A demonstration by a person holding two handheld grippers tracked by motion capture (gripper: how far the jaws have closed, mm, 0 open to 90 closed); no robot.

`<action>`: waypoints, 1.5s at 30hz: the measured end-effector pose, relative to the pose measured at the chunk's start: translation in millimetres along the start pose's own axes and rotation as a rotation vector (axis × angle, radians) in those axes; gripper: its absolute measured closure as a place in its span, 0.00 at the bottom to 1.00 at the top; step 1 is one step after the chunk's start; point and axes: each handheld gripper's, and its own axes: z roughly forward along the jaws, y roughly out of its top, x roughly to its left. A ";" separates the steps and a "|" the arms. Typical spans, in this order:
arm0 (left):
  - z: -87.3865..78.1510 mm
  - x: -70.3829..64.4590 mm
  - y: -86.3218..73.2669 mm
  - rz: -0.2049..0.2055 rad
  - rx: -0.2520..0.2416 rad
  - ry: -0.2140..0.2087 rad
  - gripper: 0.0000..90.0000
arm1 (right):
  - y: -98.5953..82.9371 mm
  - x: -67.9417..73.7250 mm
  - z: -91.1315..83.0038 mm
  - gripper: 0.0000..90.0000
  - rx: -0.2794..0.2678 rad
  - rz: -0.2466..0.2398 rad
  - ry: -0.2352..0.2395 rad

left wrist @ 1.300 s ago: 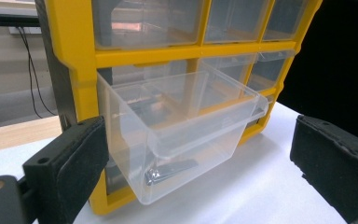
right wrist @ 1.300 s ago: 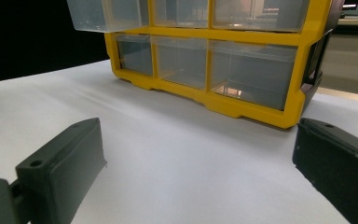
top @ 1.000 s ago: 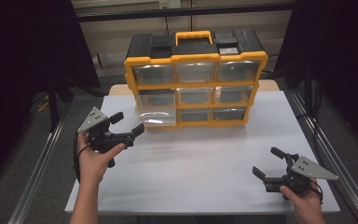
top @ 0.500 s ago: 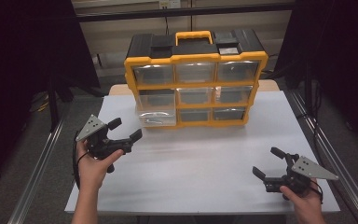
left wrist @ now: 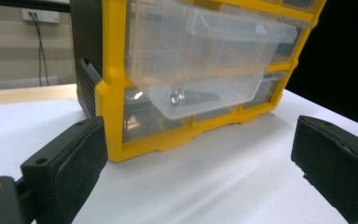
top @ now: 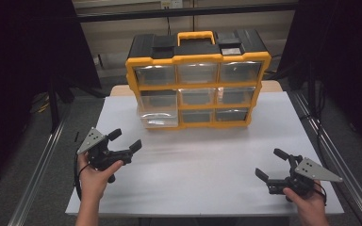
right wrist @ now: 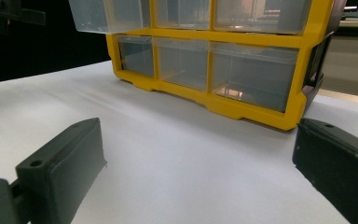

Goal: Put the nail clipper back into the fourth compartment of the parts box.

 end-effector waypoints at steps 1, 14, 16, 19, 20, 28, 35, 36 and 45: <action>-0.5 0.1 -1.2 0.000 0.007 0.001 0.04 | 0.1 0.3 0.2 0.02 -0.003 0.010 -0.005; -6.7 6.0 -22.5 0.002 0.021 0.018 0.04 | 0.0 0.4 0.3 0.02 -0.002 0.010 -0.007; -7.9 6.6 -25.0 0.004 0.024 0.022 0.04 | 0.1 0.5 0.4 0.02 -0.002 0.008 -0.006; -10.2 7.1 -29.4 0.022 0.024 0.030 0.04 | 0.2 0.4 0.4 0.02 -0.003 0.003 -0.005; -10.5 7.0 -29.9 0.020 0.023 0.031 0.04 | 0.3 0.6 0.2 0.02 -0.003 0.006 -0.003; -16.0 8.5 -37.6 0.041 0.033 0.041 0.04 | 0.1 0.4 0.7 0.02 -0.006 0.004 -0.004; -19.7 10.3 -41.8 0.030 0.017 0.044 0.04 | 0.0 0.4 1.4 0.02 -0.004 0.002 -0.002; -20.3 10.4 -42.3 0.027 0.009 0.045 0.04 | 0.0 0.7 1.3 0.02 -0.003 0.004 -0.002; -22.7 12.6 -51.4 0.010 -0.001 0.054 0.04 | 0.4 0.2 0.9 0.02 -0.005 0.003 0.001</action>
